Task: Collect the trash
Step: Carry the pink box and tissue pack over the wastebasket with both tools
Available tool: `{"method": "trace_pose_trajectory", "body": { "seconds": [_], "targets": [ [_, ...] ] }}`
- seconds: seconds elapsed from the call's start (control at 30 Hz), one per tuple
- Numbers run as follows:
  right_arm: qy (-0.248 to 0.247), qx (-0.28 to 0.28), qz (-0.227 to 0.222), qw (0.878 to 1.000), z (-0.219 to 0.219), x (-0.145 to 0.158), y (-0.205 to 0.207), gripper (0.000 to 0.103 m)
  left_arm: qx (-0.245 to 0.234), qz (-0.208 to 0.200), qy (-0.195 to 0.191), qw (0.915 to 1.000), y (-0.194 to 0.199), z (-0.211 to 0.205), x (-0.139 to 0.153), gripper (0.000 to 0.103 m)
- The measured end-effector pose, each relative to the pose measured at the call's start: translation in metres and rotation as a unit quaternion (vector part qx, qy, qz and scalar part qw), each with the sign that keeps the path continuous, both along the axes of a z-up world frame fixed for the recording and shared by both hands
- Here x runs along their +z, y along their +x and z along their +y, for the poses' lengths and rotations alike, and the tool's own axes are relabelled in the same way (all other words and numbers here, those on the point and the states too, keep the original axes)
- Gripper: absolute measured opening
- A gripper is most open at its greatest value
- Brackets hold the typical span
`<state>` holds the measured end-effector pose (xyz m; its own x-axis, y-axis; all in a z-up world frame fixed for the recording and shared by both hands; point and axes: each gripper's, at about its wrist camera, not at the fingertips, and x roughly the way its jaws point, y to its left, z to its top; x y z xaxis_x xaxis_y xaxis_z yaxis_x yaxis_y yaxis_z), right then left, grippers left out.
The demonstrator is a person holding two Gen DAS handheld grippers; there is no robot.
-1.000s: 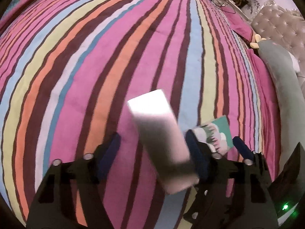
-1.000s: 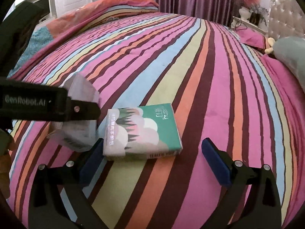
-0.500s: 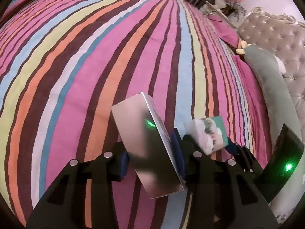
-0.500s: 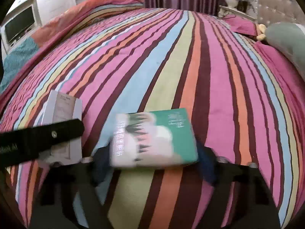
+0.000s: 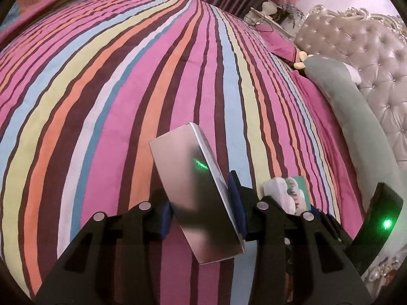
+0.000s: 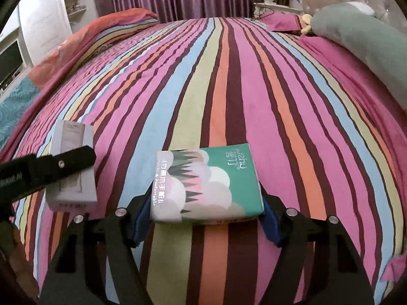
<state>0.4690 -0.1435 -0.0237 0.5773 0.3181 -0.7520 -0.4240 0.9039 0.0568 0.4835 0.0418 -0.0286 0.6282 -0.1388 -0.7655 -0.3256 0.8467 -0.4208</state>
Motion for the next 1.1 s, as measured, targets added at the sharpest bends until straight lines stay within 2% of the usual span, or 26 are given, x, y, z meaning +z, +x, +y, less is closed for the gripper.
{"method": "trace_pose_trajectory", "body": {
  "seconds": [0.27, 0.73, 1.1],
  "targets": [
    [0.011, -0.034, 0.011, 0.999, -0.008, 0.006, -0.046, 0.067, -0.019, 0.003, 0.015, 0.9997, -0.044, -0.001, 0.007, 0.039],
    [0.034, -0.090, 0.029, 0.995, -0.027, 0.010, -0.147, 0.067, -0.044, 0.003, 0.042, 0.9981, -0.159, 0.010, 0.023, 0.039],
    [0.041, -0.086, 0.034, 0.995, -0.021, 0.010, -0.216, 0.067, -0.056, 0.010, 0.059, 0.9967, -0.245, 0.021, 0.022, 0.039]
  ]
}}
